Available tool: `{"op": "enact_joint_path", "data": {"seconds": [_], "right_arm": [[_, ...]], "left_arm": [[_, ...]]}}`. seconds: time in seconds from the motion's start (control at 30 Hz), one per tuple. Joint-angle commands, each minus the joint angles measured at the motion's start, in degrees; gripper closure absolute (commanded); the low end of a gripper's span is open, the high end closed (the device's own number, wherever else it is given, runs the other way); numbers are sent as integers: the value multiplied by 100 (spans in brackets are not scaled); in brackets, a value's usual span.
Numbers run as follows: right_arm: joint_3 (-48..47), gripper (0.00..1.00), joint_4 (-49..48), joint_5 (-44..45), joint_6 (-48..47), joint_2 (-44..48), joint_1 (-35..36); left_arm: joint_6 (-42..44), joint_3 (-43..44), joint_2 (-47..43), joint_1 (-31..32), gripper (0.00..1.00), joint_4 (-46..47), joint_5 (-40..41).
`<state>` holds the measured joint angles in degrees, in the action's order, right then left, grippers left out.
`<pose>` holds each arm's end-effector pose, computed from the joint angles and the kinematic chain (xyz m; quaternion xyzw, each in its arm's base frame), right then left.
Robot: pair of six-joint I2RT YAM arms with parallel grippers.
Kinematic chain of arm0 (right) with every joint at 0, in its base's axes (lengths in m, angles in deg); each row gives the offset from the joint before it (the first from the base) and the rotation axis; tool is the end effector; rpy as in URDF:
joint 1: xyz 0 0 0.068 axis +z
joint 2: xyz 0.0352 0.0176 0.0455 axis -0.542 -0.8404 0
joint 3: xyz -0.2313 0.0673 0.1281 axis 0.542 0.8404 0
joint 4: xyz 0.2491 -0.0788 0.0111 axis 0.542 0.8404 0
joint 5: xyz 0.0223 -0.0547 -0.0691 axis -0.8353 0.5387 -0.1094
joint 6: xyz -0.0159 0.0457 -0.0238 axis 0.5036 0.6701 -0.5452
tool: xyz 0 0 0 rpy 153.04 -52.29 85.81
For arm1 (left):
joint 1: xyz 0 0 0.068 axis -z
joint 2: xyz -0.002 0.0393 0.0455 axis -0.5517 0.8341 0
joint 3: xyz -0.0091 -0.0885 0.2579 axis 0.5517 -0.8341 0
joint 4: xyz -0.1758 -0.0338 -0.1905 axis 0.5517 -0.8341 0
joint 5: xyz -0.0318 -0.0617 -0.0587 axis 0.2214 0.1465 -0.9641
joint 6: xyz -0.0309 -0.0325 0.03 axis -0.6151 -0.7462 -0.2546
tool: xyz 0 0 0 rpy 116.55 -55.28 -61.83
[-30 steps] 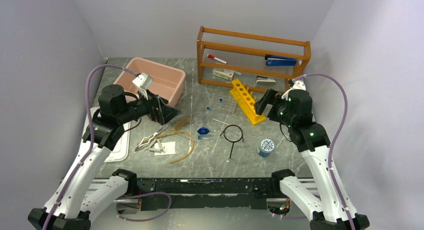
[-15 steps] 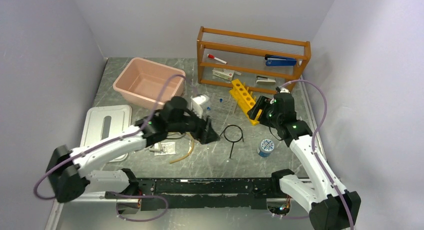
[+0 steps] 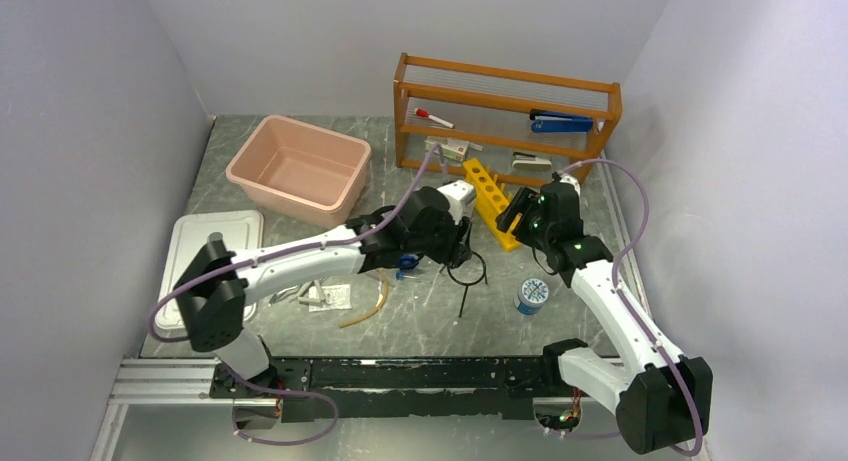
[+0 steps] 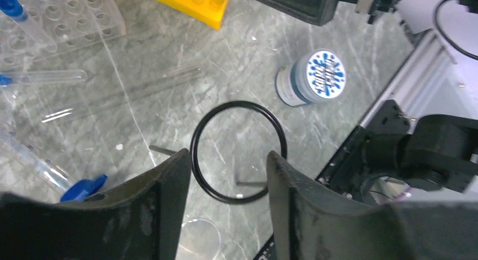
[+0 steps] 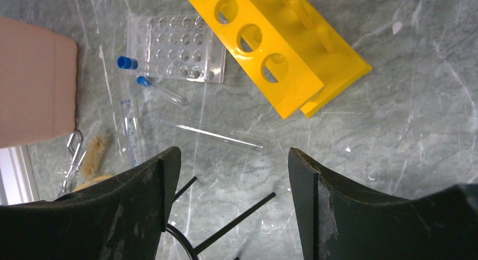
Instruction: Organize the chemistry lab equipment
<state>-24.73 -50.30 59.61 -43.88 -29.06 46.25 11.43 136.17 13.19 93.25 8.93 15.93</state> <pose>0.2137 0.0492 0.2626 0.1734 0.8807 0.1575 0.4117 0.1840 -0.3163 0.2833 0.2655 0.8364 -0.3255 0.3520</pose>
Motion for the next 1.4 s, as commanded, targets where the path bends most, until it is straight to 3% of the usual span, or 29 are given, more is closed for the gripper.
{"op": "enact_joint_path", "data": {"seconds": [0.0, 0.27, 0.6, 0.73, 0.9, 1.17, 1.37], "right_arm": [[112, 27, -360, 209, 57, -59, -56], [227, 27, -478, 156, 65, -186, -65], [236, 27, -553, 150, 115, -204, -60], [234, 27, -550, 133, 119, -178, -66], [221, 27, -528, 144, 130, -108, -68], [139, 28, -476, 37, 183, 18, -67], [-19, 28, -473, -228, 25, 41, -65]], "left_arm": [[551, 590, 529, 100, 48, -614, 555], [1081, 1085, 999, 105, 47, -1194, 628], [1022, 1320, 1369, 105, 58, -1484, 359], [1043, 1294, 1354, 105, 68, -1424, 265], [1073, 1306, 1246, 107, 95, -1410, 216], [1187, 1417, 770, 101, 95, -1438, 104], [1347, 1807, 130, -178, 95, -1750, 503]]}}
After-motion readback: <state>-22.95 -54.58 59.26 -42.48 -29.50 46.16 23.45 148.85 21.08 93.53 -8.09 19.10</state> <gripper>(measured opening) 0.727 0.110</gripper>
